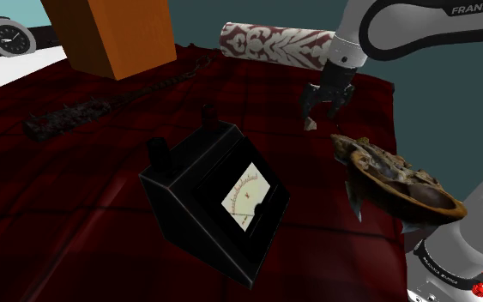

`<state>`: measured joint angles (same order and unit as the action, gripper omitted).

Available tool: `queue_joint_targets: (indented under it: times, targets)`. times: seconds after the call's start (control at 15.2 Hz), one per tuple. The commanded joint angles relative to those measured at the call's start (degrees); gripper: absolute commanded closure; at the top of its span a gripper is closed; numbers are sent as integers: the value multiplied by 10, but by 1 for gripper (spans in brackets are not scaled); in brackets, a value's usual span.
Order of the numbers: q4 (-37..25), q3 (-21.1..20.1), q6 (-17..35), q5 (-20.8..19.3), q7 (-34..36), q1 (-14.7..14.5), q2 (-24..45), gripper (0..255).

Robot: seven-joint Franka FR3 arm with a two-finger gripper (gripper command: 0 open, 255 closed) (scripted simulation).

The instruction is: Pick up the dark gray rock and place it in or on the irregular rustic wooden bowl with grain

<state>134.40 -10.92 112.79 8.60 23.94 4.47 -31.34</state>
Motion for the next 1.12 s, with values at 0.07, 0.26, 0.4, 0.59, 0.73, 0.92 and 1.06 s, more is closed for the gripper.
queue_joint_targets:
  times: [0.07,0.26,0.4,0.59,0.73,0.92,1.06]
  targets:
    - [19,-3,24,2,1,-1,5,0]
    - [28,-5,37,3,1,-1,9,0]
    - [28,-5,37,3,1,-1,9,0]
    - [28,-5,37,3,1,-1,9,0]
    - [28,-5,37,3,1,-1,9,255]
    - [28,-5,37,3,1,-1,9,255]
    - [29,-5,37,3,1,-1,8,255]
